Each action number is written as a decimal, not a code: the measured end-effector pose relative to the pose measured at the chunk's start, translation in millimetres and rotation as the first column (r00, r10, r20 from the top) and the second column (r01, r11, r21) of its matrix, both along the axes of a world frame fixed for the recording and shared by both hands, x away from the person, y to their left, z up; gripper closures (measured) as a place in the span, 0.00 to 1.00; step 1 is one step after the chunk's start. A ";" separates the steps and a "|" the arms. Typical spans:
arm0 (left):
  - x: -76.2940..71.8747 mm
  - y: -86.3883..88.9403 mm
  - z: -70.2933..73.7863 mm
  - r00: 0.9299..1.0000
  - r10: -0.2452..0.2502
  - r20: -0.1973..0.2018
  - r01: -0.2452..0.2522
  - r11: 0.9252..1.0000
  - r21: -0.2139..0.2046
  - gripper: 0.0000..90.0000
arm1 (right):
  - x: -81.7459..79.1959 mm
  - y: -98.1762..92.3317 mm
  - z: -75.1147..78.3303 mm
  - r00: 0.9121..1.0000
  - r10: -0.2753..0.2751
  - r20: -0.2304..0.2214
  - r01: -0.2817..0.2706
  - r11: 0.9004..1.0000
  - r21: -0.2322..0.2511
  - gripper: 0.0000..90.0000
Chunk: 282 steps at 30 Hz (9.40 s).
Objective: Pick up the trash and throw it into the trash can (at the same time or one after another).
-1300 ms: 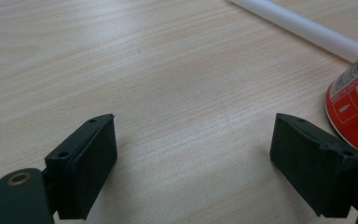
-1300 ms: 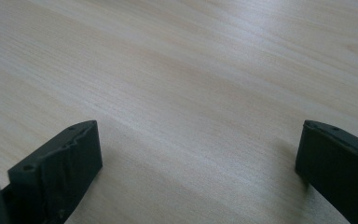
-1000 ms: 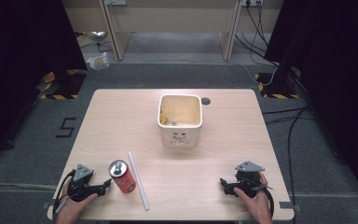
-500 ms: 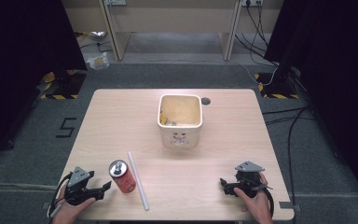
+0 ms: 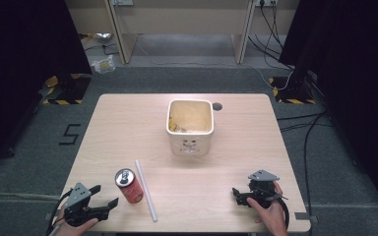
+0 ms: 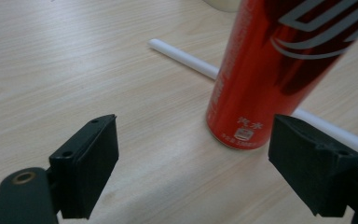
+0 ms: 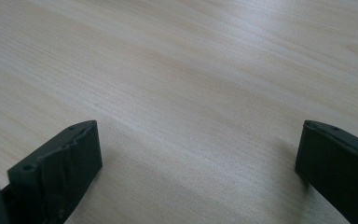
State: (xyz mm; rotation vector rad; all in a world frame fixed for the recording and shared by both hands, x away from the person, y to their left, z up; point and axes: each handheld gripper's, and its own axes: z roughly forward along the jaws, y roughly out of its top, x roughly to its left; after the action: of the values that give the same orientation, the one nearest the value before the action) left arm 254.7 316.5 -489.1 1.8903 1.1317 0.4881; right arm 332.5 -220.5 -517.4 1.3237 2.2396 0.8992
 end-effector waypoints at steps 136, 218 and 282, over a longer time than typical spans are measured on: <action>99.8 -75.1 69.4 0.983 -0.177 0.056 0.181 0.982 -0.056 0.38 | -0.1 0.9 -0.3 1.000 0.014 0.006 -0.014 1.000 -0.005 0.01; 241.2 -171.0 151.1 0.972 -0.224 0.070 0.226 0.974 -0.025 0.38 | -0.2 0.9 -0.2 1.000 0.022 0.010 -0.022 1.000 -0.006 0.01; 288.7 -187.3 112.2 0.987 -0.161 0.028 0.161 0.987 -0.007 0.37 | -0.6 1.6 -0.1 0.999 0.035 0.007 -0.035 0.999 -0.006 0.01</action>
State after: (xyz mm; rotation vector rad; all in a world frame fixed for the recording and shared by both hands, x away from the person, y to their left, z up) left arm 543.4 129.2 -376.8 1.9422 0.9521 0.4160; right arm 331.9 -219.0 -517.5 1.2805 2.2644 0.9076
